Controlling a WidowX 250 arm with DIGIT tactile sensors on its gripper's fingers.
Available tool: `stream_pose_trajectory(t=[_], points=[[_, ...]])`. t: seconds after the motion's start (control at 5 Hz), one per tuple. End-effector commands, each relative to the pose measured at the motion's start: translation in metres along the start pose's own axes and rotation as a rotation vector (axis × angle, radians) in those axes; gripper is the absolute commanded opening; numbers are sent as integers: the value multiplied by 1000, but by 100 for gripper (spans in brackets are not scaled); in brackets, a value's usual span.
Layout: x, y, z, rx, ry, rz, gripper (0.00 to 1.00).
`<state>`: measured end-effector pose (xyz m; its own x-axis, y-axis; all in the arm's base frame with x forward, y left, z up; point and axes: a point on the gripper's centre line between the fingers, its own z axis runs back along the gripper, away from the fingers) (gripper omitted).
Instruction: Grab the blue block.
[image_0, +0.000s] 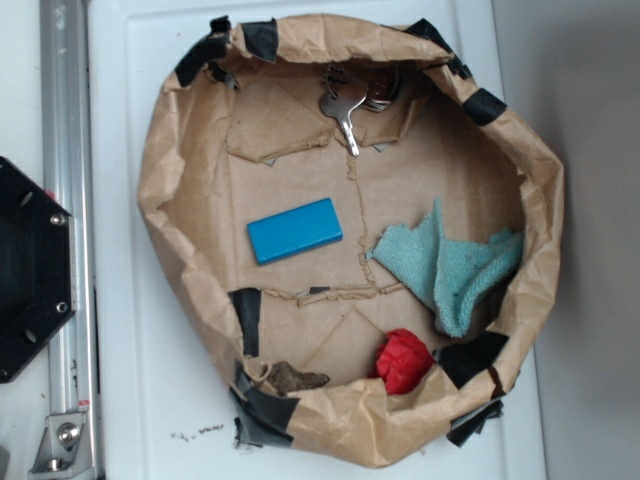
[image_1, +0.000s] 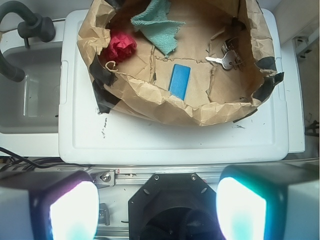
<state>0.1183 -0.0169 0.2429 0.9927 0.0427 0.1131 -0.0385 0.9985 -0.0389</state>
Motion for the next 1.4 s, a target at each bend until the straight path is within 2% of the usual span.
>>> stream_pose_trajectory(t=[0.0, 0.2, 0.4, 0.6, 0.8, 1.0, 1.2], points=[[0, 0, 0, 0, 0, 0, 100], [46, 21, -48, 148, -3, 172, 100], [91, 40, -86, 174, -17, 249, 100], [107, 39, -116, 168, 5, 270, 100], [91, 42, -152, 192, 49, 248, 100], [76, 44, -182, 163, 52, 190, 100], [89, 44, -210, 140, 26, 145, 100]])
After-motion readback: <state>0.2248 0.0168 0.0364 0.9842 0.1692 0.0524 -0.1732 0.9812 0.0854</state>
